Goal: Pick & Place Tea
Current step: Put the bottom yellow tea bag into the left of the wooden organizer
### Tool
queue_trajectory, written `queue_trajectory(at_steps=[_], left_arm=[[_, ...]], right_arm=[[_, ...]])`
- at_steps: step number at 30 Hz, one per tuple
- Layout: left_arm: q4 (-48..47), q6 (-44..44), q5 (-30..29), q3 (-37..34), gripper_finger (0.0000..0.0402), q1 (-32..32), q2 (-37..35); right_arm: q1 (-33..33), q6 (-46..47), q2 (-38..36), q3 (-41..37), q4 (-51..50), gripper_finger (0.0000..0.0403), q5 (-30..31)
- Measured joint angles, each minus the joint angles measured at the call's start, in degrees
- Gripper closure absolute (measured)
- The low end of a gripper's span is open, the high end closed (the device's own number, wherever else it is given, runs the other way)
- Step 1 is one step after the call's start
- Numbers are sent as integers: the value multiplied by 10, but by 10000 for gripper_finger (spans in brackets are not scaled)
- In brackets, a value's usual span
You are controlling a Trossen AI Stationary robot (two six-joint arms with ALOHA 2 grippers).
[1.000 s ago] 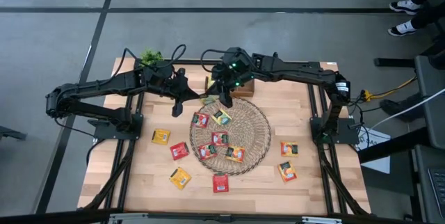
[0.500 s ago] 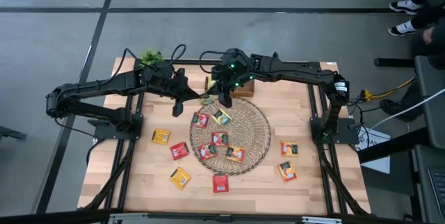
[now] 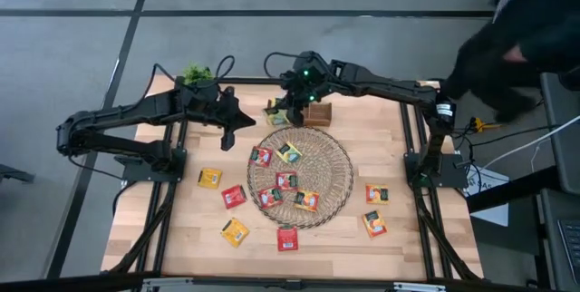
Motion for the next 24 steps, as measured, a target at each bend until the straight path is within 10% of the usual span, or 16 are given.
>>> queue_trajectory(at_steps=[24], left_arm=[[-3,-10,-63,0,387,0,-45]], right_arm=[[-12,46,-1,-97,169,403,-8]])
